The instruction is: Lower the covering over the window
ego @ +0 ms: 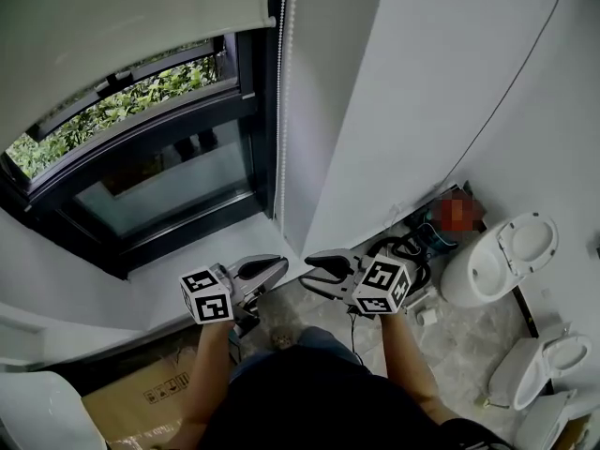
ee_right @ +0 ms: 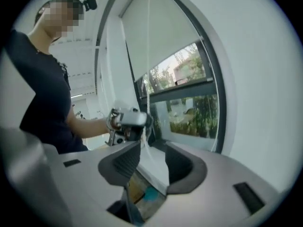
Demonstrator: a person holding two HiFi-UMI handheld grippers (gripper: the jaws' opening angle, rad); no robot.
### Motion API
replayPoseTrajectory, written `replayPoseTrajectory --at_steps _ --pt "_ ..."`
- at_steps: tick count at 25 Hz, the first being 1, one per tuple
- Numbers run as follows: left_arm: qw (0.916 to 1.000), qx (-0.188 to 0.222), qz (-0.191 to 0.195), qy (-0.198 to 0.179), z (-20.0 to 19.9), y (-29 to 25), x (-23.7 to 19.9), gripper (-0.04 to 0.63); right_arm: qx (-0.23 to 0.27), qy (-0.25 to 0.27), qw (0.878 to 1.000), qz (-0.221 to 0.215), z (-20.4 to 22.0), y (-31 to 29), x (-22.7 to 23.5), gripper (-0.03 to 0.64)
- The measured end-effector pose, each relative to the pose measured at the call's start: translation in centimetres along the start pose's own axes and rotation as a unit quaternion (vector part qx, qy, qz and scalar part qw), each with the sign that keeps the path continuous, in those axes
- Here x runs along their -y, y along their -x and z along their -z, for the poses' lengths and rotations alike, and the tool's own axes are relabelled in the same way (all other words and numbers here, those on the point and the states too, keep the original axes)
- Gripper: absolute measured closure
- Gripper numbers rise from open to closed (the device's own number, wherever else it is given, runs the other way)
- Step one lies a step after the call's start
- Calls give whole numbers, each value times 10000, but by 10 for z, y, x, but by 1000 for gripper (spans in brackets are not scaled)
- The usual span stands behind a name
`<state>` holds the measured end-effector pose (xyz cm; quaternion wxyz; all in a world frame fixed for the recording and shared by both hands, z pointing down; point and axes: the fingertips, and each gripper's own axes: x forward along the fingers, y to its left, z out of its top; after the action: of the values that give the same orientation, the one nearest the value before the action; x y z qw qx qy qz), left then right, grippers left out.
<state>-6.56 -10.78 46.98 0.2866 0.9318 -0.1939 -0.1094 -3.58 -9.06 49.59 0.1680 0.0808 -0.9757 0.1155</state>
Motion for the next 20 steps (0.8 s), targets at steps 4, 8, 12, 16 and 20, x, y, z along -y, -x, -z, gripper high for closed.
replayPoseTrajectory --at_steps 4,8,12,16,20 --pt "10000 -51 59 -19 2 -6 2 581 622 530 9966 85 -70 14 -6 488" --pt "9999 -75 141 -41 6 -11 4 581 1184 805 9896 134 -125 22 -13 488" --pt "9999 -77 142 -13 7 -12 8 581 1544 684 9856 101 -160 27 -9 488" --pt "9999 -73 127 0 7 -11 9 581 1847 543 9812 -113 -186 27 -14 496" --pt "9998 -27 202 -11 9 -10 12 581 2009 217 9792 -195 -198 25 -11 600"
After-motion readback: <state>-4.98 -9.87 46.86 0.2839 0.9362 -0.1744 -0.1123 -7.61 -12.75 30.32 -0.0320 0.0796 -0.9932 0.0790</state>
